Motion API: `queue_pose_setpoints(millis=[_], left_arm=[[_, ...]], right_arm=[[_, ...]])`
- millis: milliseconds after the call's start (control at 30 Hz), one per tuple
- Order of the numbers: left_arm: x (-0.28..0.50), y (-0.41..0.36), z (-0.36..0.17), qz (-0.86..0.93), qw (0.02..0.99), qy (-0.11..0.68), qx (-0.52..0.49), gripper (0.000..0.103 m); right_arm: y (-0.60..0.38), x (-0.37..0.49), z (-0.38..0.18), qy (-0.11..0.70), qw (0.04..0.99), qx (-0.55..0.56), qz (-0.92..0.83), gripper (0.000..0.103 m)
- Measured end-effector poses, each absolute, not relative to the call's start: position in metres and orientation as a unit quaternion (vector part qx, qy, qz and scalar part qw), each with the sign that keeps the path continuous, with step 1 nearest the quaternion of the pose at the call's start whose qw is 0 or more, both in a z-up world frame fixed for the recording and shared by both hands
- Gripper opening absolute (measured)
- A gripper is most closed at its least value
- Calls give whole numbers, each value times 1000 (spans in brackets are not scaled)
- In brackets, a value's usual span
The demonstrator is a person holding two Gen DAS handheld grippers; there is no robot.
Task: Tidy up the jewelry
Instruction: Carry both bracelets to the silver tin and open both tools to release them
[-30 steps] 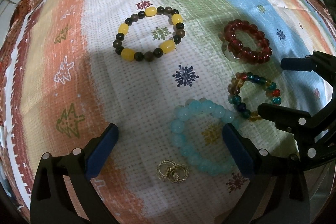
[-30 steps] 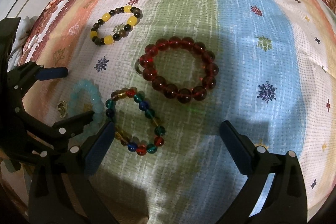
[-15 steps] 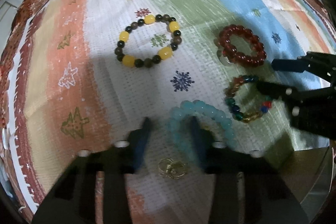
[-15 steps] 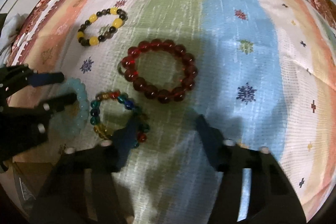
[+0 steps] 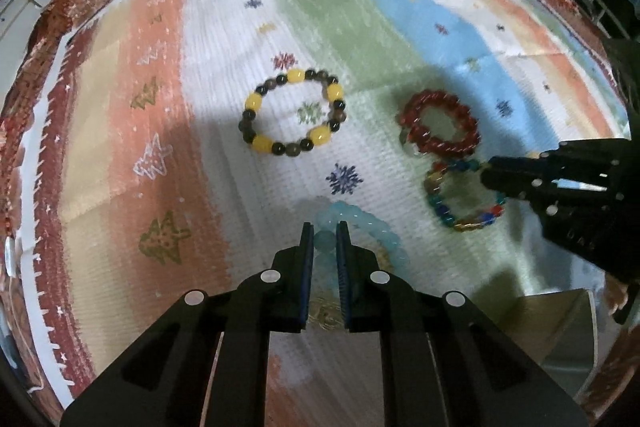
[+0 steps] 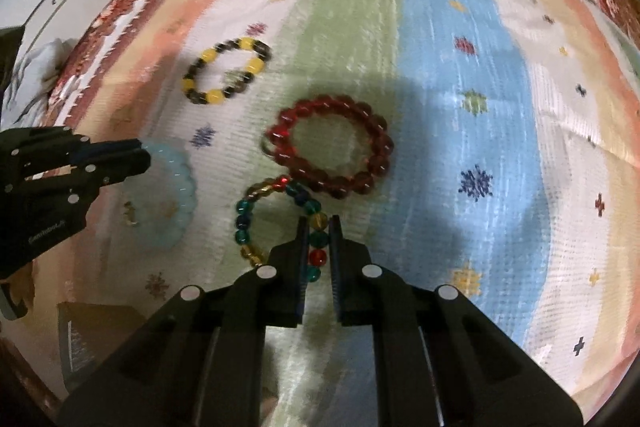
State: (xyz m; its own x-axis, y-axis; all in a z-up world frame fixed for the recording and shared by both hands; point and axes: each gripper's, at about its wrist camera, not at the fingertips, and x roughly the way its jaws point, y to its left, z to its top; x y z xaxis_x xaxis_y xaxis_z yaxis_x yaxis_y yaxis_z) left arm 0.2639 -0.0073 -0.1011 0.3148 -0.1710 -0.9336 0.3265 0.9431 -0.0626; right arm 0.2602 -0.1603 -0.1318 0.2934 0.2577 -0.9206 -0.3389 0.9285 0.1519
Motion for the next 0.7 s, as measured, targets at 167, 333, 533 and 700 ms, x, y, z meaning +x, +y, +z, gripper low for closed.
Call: queue_pose_setpoints(millis=[167,333,533,700], left_arm=[[252,-10,-86,-159,823,542,65,11],[241,-9,-68,-167,835,522,53,11],[228,-11,-54,-170,843,507,47,11],[216,-10,-44,-171,850,497,36,11]], right_arm=[[-160,245,-109,527,825,-38,203,11],[-163,236,-93,506,837,-34,204,11],[-163,221,-77,491,846,-33,206,11],[-166,207,-65,477,853,-28,209,11]])
